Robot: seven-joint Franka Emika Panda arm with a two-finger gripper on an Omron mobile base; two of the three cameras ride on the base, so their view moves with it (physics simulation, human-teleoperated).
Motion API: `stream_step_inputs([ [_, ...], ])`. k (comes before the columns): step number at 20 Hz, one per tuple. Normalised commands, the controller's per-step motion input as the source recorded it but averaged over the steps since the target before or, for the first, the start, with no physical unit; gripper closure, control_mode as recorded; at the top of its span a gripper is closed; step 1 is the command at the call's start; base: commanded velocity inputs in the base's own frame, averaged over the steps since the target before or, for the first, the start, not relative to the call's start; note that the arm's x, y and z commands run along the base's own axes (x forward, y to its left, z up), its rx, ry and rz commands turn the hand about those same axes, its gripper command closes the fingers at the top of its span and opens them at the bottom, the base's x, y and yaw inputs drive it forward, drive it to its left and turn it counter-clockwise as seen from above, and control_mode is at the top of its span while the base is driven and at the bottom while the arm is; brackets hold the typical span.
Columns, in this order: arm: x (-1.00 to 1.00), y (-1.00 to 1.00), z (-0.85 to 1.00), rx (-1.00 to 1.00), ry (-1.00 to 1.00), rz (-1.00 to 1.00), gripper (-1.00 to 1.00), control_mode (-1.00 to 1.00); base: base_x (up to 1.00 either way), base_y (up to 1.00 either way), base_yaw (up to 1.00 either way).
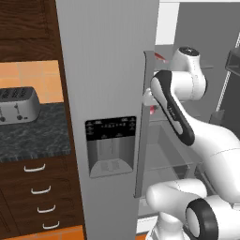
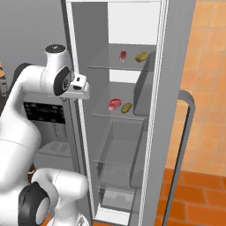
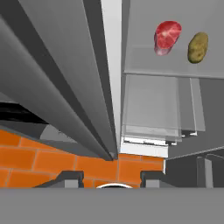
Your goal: Place one potato and one steak in each tupperware on the nearby counter, to pack two identical lunches.
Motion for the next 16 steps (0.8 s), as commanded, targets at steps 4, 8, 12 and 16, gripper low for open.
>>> stream_step_inputs([
  [4, 0.00, -0.39, 0.03, 0.12, -0.03, 0.05, -1.00, -1.00, 0.00, 0.00, 0.00],
  [8, -0.09, -0.78, 0.26, 0.06, -0.26, 0.19, -1.00, -1.00, 0.00, 0.00, 0.00],
  [12, 0.00, -0.30, 0.47, -0.03, -0.39, 0.16, -1.00, -1.00, 0.00, 0.00, 0.00],
  [16, 0.03, -0.01, 0.34, -0.14, -0.45, -0.01, -1.00, -1.00, 0.00, 0.00, 0.00],
])
